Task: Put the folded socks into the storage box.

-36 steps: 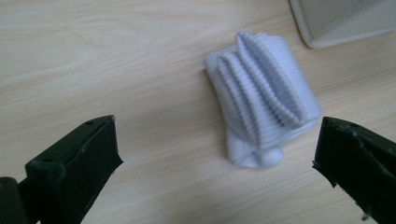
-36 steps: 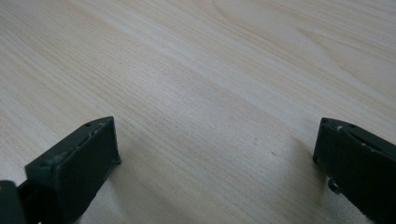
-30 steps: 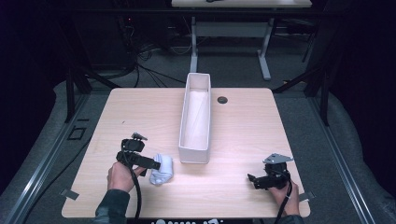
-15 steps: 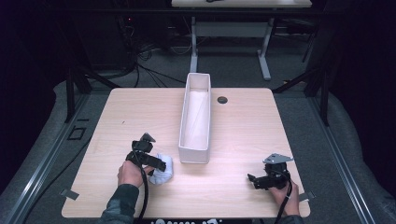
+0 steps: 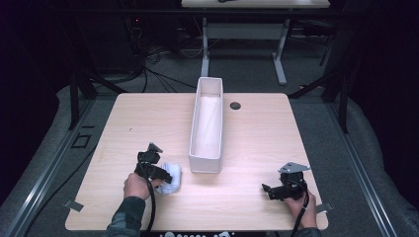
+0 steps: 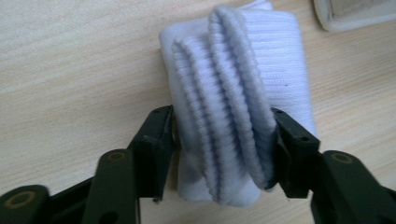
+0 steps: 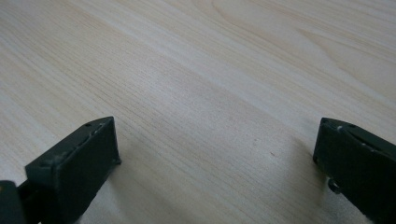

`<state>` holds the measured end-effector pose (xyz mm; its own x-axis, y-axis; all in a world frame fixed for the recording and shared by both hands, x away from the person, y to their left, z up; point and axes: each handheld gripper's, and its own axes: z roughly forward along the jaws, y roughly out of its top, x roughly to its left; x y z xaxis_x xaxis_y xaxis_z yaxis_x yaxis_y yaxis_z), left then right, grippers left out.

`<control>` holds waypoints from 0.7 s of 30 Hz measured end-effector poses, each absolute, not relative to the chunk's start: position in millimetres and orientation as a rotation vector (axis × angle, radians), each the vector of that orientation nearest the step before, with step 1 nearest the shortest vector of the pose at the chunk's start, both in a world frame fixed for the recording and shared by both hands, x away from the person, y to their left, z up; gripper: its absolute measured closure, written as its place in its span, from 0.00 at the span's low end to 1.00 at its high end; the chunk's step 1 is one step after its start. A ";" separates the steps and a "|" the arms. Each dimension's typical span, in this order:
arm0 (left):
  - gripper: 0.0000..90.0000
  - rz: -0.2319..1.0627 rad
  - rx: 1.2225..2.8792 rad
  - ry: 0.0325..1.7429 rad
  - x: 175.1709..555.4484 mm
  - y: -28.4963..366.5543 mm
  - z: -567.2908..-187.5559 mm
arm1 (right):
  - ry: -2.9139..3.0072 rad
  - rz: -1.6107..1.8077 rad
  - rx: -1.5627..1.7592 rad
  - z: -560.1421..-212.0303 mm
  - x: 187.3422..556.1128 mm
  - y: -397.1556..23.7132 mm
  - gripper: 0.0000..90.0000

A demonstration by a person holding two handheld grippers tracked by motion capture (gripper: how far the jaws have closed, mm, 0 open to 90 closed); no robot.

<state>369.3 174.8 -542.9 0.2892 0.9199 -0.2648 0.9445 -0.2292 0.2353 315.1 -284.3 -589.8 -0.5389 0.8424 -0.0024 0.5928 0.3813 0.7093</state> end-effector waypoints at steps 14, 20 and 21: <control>0.72 -0.026 2.267 1.665 365.0 164.8 -538.7 | 2.281 0.952 1.248 -589.9 315.5 -284.3 0.00; 0.75 0.016 2.275 1.652 362.1 162.3 -537.1 | 2.279 0.952 1.251 -589.9 315.6 -284.3 0.00; 0.75 0.022 2.276 1.652 362.0 162.1 -536.4 | 2.280 0.953 1.251 -589.9 315.6 -284.3 0.00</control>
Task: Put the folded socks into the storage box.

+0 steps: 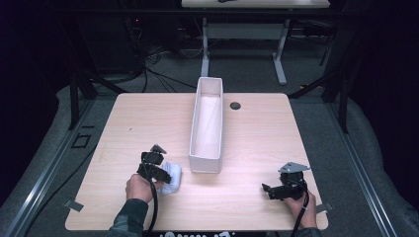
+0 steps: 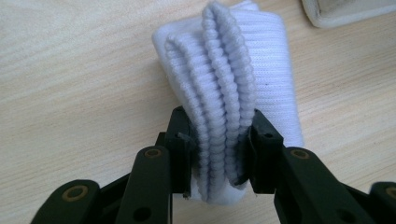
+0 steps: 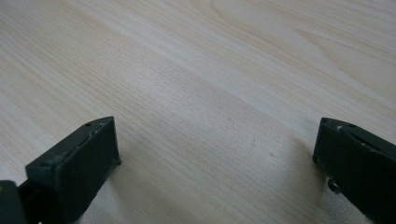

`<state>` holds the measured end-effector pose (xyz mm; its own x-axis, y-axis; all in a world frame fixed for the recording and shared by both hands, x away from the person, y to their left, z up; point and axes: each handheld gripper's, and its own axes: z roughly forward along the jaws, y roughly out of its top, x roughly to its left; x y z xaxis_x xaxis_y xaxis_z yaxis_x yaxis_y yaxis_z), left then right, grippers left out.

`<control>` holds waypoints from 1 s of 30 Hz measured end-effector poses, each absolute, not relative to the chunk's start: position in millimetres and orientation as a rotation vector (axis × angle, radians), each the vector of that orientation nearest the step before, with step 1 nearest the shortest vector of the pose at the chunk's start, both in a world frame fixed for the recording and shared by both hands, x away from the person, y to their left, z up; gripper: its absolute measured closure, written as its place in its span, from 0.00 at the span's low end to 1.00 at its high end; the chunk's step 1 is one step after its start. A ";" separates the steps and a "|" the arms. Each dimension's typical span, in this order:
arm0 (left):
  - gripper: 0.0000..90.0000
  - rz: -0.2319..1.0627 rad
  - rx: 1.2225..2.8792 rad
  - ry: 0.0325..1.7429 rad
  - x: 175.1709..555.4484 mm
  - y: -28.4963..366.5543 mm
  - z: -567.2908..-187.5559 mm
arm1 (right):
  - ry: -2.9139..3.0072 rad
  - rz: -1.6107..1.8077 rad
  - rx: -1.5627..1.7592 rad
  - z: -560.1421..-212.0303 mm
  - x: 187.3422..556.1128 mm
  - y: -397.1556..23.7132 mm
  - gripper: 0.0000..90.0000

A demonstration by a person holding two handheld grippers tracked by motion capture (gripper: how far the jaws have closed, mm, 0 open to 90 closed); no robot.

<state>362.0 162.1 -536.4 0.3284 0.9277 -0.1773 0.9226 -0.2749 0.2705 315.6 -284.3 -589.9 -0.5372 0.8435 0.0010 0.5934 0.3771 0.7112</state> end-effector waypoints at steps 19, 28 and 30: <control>0.76 0.072 2.313 1.629 359.6 171.6 -519.9 | 2.276 0.951 1.257 -589.8 315.6 -284.4 0.00; 0.76 0.092 2.330 1.585 359.4 170.1 -502.5 | 2.274 0.950 1.258 -589.9 315.7 -284.4 0.00; 0.76 0.095 2.336 1.579 359.7 169.9 -498.8 | 2.274 0.949 1.257 -589.8 315.8 -284.5 0.00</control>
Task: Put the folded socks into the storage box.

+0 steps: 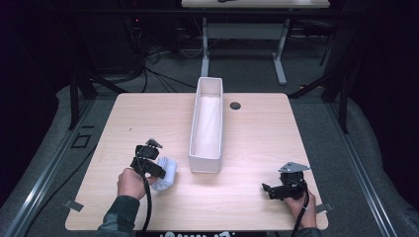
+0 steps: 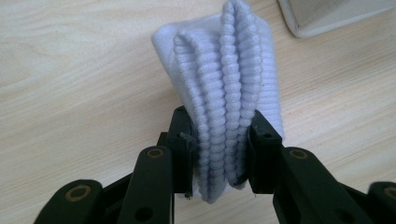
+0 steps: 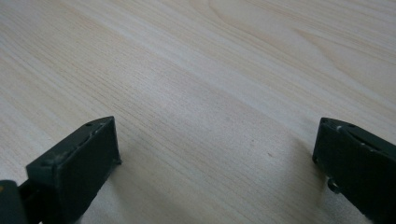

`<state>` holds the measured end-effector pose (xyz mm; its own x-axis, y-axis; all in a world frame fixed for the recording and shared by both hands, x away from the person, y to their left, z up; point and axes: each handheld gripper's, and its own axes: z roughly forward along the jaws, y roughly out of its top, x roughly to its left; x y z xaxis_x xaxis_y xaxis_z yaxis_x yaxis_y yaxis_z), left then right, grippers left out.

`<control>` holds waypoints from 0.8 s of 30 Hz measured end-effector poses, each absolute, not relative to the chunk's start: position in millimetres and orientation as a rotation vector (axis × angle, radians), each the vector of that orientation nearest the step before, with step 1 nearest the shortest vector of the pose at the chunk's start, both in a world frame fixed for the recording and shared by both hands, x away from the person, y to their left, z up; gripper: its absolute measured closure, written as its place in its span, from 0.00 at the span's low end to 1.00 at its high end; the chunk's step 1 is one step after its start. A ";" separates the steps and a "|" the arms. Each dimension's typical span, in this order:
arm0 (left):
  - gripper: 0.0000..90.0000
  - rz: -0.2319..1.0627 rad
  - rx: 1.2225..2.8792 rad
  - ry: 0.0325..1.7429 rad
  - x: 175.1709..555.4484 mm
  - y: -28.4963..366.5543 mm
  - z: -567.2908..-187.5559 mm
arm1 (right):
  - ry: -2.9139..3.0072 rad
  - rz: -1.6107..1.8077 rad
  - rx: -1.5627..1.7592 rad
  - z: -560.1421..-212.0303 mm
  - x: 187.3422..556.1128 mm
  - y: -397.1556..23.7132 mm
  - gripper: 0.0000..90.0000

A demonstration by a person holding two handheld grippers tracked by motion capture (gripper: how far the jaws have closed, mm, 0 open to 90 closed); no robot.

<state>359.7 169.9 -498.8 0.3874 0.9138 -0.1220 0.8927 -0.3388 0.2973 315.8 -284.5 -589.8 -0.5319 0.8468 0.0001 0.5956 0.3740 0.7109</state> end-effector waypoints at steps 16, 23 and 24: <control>0.76 0.109 2.354 1.557 365.5 172.1 -478.3 | 2.272 0.949 1.261 -589.8 315.8 -284.6 0.00; 0.76 0.120 2.346 1.572 371.2 179.2 -466.5 | 2.271 0.948 1.262 -589.8 315.8 -284.6 0.00; 0.76 0.120 2.346 1.572 371.2 179.2 -466.5 | 2.271 0.948 1.262 -589.8 315.8 -284.6 0.00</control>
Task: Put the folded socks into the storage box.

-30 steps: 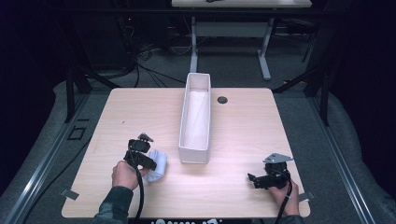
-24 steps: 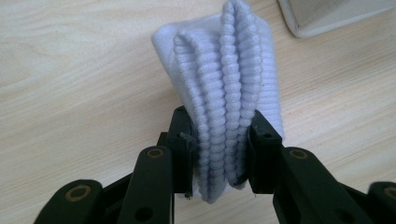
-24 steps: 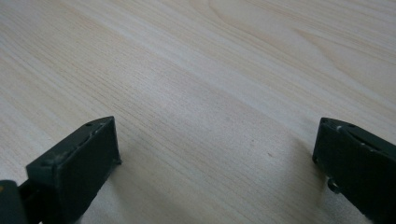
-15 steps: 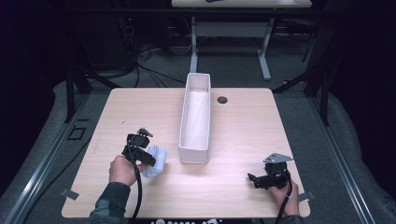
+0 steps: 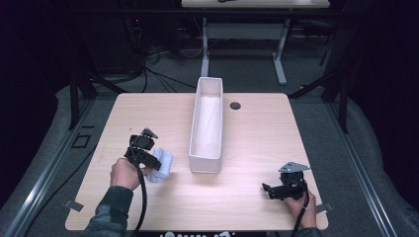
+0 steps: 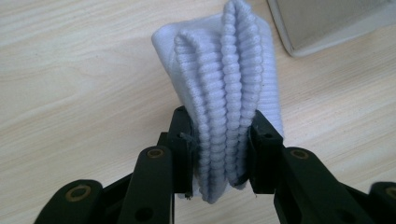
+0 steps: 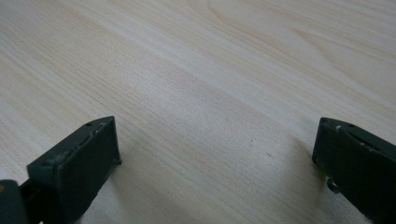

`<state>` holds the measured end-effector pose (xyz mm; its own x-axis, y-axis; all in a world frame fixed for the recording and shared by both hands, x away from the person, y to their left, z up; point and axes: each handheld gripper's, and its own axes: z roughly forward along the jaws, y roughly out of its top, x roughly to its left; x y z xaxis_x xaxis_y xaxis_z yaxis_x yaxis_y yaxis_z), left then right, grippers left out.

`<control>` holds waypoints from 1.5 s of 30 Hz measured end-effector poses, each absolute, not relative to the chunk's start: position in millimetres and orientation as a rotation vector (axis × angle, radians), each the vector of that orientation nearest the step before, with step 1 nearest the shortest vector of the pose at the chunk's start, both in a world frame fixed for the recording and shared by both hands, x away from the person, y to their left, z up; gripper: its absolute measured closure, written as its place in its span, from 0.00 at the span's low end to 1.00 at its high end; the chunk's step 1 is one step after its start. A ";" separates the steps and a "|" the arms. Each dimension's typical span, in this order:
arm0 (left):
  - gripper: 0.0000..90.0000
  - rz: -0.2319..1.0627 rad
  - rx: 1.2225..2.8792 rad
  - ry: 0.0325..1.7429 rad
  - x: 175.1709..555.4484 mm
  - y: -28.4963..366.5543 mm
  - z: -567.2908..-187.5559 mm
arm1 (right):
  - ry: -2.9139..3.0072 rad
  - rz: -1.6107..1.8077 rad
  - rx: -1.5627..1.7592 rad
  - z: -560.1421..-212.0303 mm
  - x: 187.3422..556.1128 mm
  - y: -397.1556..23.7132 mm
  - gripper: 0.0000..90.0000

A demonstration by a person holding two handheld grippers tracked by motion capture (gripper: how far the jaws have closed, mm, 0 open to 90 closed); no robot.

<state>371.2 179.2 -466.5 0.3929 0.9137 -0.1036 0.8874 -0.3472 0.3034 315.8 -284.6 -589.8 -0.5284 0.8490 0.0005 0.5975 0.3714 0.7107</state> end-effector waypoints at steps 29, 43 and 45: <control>0.75 0.150 2.350 1.525 389.0 175.0 -420.1 | 2.270 0.947 1.262 -589.8 315.8 -284.6 0.00; 0.75 0.190 2.361 1.490 399.0 161.1 -397.8 | 2.270 0.945 1.262 -589.8 315.9 -284.6 0.00; 0.75 0.197 2.363 1.490 400.9 158.9 -394.3 | 2.271 0.949 1.262 -589.8 315.9 -284.6 0.00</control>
